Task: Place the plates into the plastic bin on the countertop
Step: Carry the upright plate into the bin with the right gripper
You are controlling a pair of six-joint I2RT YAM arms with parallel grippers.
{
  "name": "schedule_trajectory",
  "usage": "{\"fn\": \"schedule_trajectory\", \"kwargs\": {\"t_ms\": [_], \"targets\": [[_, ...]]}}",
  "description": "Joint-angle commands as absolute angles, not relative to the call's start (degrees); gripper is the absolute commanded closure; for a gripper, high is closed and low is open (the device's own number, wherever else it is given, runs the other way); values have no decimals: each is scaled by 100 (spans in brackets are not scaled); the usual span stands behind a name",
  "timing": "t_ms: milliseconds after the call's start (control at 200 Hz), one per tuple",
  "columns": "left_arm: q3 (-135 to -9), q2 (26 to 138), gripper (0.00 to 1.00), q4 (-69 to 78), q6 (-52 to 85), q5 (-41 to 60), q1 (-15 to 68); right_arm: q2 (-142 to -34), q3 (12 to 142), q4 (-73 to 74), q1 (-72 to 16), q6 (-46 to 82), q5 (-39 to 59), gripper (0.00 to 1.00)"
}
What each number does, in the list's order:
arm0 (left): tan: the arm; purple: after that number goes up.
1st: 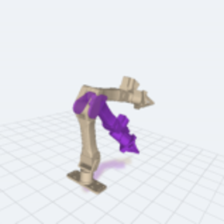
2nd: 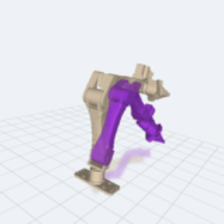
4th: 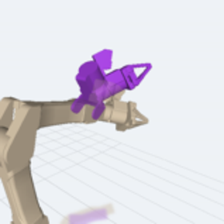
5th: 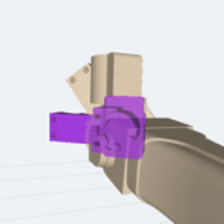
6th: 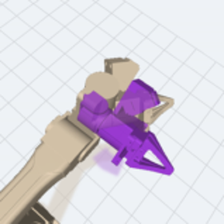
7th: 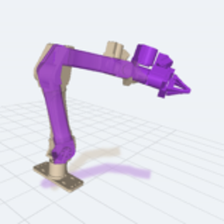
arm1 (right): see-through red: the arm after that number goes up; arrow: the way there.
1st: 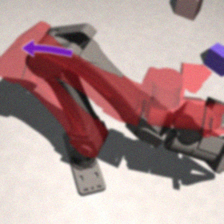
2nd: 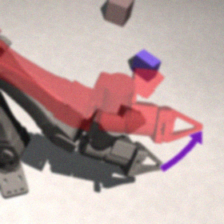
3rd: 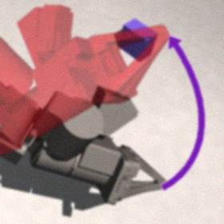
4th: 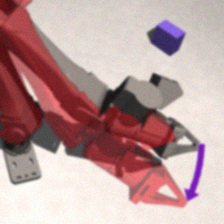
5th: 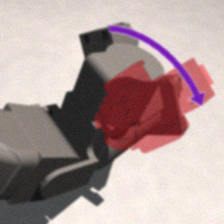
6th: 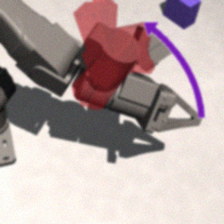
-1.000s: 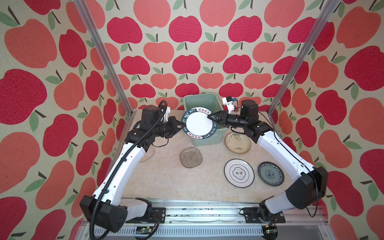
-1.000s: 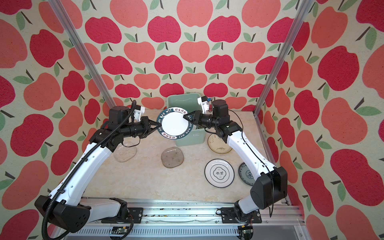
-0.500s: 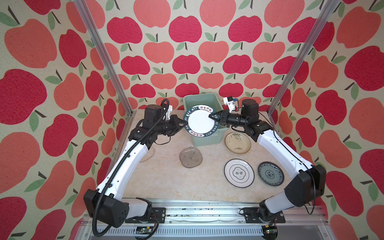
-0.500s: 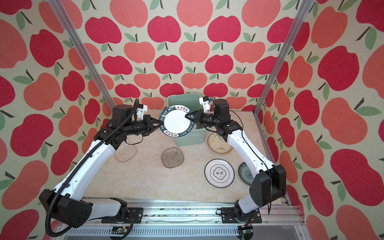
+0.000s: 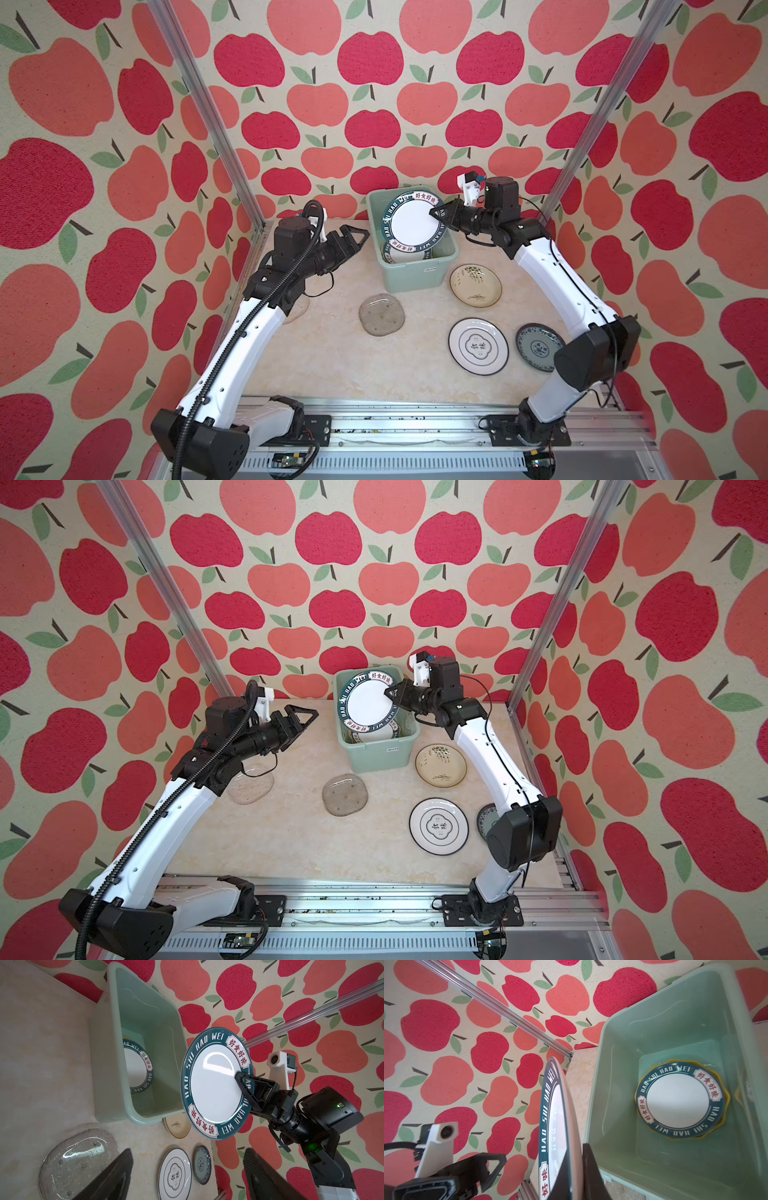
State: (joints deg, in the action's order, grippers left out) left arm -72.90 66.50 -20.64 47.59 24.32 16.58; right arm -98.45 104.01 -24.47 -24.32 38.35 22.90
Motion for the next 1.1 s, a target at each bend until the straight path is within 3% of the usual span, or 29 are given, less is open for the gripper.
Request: {"fn": "schedule_trajectory", "kwargs": {"t_ms": [0, 80, 445, 1096], "targets": [[-7061, 6571, 7, -1691, 4553, 2012, 1433, -10359, 11289, -3380, -2381, 3136, 1599, 100], [-7022, 6640, 0, -1652, 4480, 2031, 1282, -10881, 11972, -3861, -2379, 2773, 1336, 100], [-7075, 7321, 1, -1431, 4284, 2184, 830, -13100, 14541, -5099, -2389, 1736, 842, 100], [-7031, 7919, 1, -1441, 4245, 2319, 817, -13846, 14191, -4711, -2610, 1498, 1225, 99]]}}
